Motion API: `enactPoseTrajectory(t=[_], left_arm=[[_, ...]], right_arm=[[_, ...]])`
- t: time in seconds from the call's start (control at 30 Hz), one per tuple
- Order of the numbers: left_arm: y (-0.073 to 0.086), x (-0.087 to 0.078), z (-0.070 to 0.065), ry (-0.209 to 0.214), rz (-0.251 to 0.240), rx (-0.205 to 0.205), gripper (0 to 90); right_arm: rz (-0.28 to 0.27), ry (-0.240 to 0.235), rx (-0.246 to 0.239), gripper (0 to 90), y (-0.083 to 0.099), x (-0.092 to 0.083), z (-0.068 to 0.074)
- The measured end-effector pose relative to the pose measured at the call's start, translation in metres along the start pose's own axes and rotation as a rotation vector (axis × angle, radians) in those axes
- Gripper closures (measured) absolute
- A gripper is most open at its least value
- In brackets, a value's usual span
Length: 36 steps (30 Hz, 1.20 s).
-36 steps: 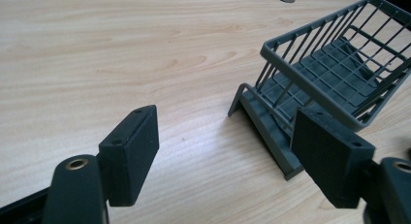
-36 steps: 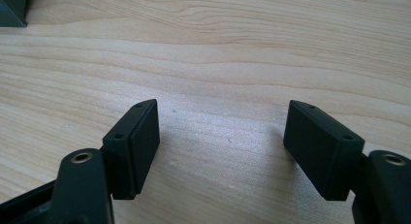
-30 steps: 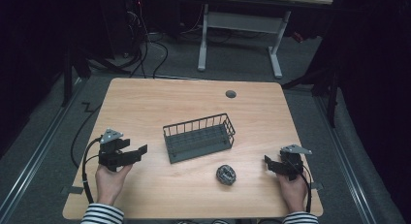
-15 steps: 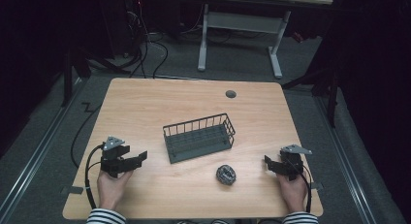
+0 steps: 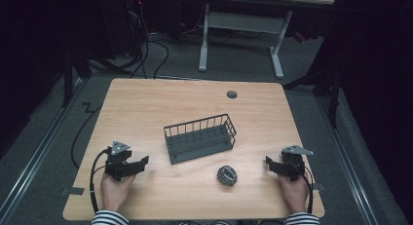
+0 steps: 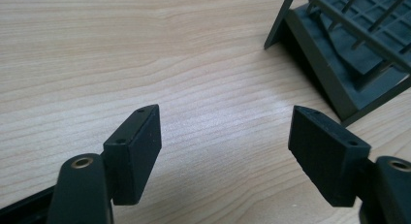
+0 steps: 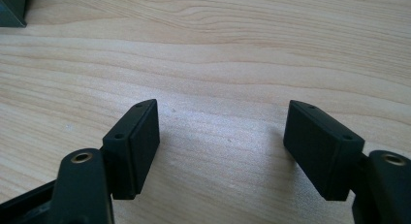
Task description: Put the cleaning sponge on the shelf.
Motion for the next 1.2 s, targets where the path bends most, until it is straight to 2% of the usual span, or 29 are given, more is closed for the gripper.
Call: enactPoseTrajectory(t=[0.1, 0.47, 0.87, 1.2], left_arm=[[0.002, 0.005, -0.001, -0.024, 0.015, 0.025, 28.5], [0.002, 0.017, -0.002, -0.082, 0.004, 0.048, 28.7], [0.006, 0.032, -0.001, -0.132, 0.026, 0.076, 27.9], [0.005, 0.037, 0.001, -0.114, -0.011, 0.072, 26.0]], right_arm=[[0.000, 0.000, 0.000, 29.2, 0.000, 0.000, 0.000], [0.000, 0.000, 0.000, 29.2, 0.000, 0.000, 0.000], [0.000, 0.000, -0.002, 29.2, 0.000, 0.000, 0.000], [-0.003, -0.001, 0.002, 31.3, 0.000, 0.000, -0.001]])
Point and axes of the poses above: each handheld gripper's, and its own axes: x roughly forward along the jaws, y roughly out of its underside, z roughly to its left, the point moved 6 cm from there along x, roughly forward along the jaws, and after that the axes turned 13 degrees about -y, right-handed, at the moved point
